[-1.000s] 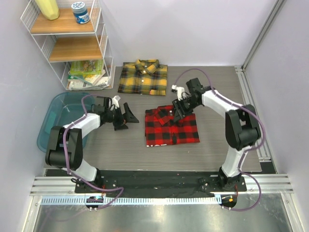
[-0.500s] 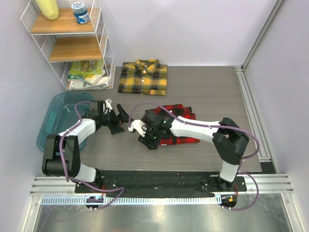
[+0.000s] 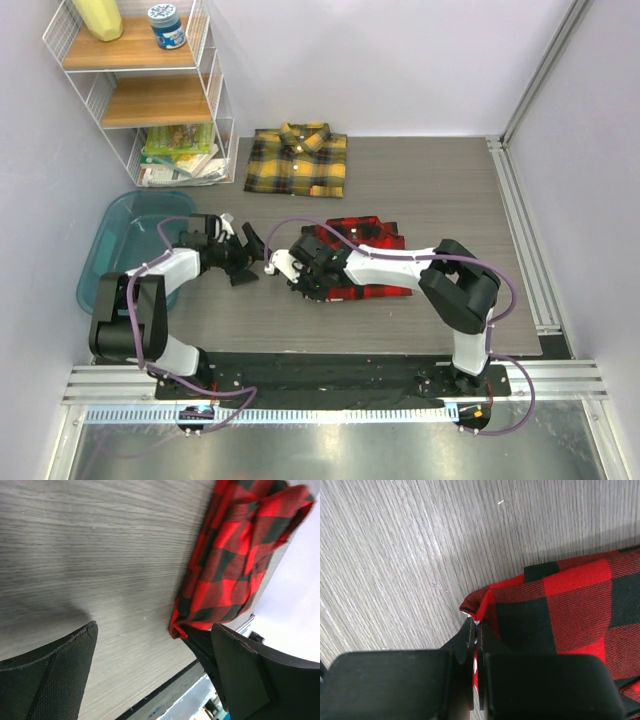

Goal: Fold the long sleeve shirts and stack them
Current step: Neatly place the folded shirt to the corner

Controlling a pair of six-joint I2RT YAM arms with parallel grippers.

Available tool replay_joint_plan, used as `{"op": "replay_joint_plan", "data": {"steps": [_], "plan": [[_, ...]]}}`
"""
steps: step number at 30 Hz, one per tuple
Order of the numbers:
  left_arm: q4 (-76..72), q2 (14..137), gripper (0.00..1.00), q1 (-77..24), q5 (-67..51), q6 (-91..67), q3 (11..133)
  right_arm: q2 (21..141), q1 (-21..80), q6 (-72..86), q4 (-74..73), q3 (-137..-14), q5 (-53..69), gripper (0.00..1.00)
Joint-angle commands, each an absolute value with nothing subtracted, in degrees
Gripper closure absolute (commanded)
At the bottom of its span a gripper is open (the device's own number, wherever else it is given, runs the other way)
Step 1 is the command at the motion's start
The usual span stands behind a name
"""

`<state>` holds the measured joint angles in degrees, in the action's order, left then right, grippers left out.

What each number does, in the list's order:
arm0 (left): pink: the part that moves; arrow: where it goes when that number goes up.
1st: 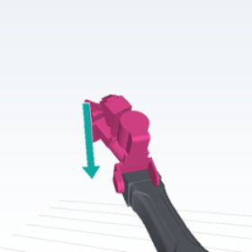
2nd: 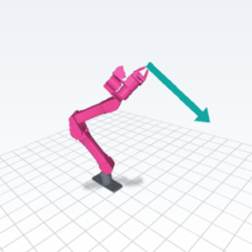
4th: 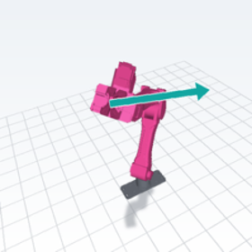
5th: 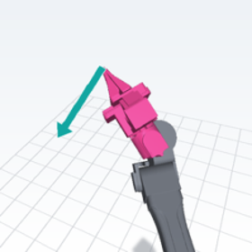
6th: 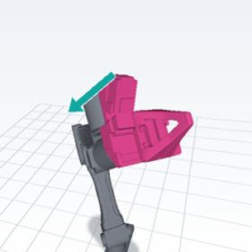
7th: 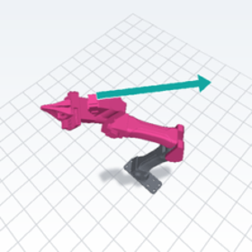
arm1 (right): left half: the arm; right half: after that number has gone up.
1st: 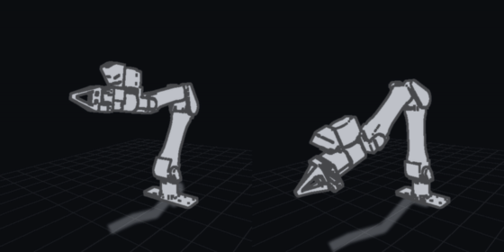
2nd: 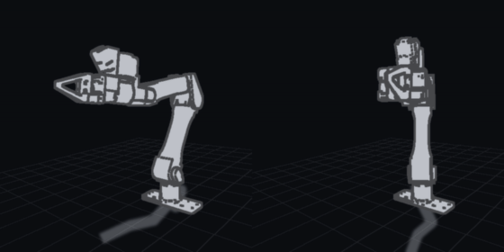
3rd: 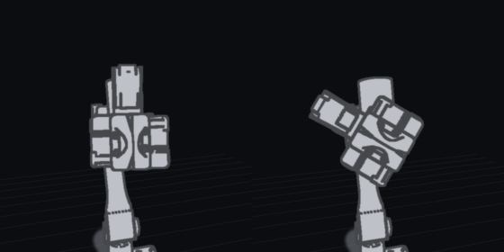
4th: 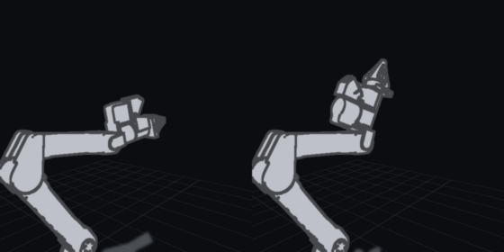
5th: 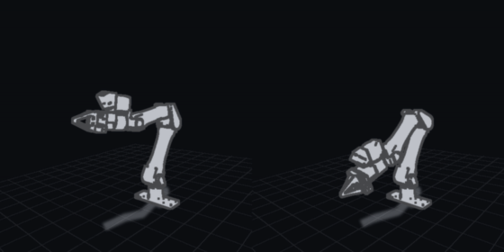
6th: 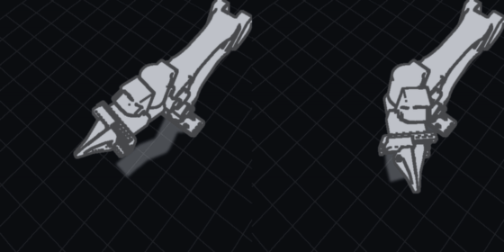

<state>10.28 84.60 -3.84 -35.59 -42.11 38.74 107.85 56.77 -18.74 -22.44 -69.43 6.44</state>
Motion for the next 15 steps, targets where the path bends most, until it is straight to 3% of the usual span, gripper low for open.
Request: {"op": "replay_joint_plan", "data": {"steps": [1, 4, 15], "plan": [[5.81, 87.97, 0.04, -6.58, -36.82, -44.46, 38.32, 103.12, 55.46, -19.16, -20.48, -68.73, 6.58, 0.99], [1.07, 90.26, 0.00, -8.96, -38.58, -48.15, 38.58, 99.25, 53.88, -17.93, -21.18, -69.61, 9.92, 0.99], [-15.09, 97.11, 0.00, -14.32, -37.71, -60.46, 39.38, 98.00, 52.74, -18.19, -24.78, -72.77, 12.83, 0.99]]}}
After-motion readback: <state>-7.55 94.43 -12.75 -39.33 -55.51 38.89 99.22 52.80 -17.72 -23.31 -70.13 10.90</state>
